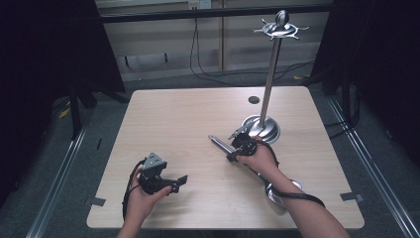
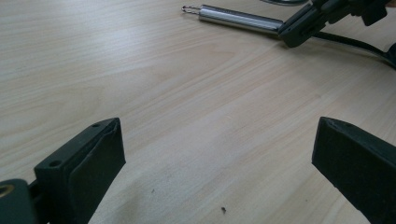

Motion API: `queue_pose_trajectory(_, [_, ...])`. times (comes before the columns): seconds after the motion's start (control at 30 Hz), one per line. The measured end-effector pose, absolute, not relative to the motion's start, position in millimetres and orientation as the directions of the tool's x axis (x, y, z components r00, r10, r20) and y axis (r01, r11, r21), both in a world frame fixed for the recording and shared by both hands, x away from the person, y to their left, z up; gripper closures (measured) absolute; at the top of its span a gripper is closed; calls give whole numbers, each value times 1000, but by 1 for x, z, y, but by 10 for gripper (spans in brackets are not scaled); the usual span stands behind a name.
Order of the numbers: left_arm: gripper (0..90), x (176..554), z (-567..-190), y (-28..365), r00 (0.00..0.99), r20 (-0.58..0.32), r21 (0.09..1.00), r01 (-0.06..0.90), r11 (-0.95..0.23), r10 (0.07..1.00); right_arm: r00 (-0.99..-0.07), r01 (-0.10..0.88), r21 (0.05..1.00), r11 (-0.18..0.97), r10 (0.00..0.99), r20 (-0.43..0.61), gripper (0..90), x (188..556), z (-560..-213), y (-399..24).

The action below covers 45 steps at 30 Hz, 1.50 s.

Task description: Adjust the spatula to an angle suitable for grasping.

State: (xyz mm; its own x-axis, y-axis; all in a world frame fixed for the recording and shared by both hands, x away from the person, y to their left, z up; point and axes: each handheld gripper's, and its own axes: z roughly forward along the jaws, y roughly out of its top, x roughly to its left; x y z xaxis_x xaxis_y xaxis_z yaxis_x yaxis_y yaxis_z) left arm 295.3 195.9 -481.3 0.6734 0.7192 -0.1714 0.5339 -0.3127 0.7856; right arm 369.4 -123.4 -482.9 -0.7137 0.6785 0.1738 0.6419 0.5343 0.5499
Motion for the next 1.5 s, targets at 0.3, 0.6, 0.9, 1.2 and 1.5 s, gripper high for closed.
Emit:
queue_pose_trajectory(0.3, [24,297,-480,192,680,-165,785,529,-323,714,-714,627,577,523,682,157,661,348,-455,-142])
queue_pose_trajectory(0.6, [24,303,-481,177,708,-165,787,515,-341,687,-694,649,531,544,710,121,550,337,-455,-164])
queue_pose_trajectory(0.9, [23,312,-480,160,737,-165,788,498,-362,656,-675,681,478,555,729,116,525,326,-462,-173])
queue_pose_trajectory(1.2, [24,319,-480,145,763,-168,791,482,-376,624,-672,688,445,573,735,91,528,318,-470,-179])
queue_pose_trajectory(1.5, [24,322,-479,136,779,-169,794,470,-385,604,-673,688,404,603,739,42,625,315,-476,-171])
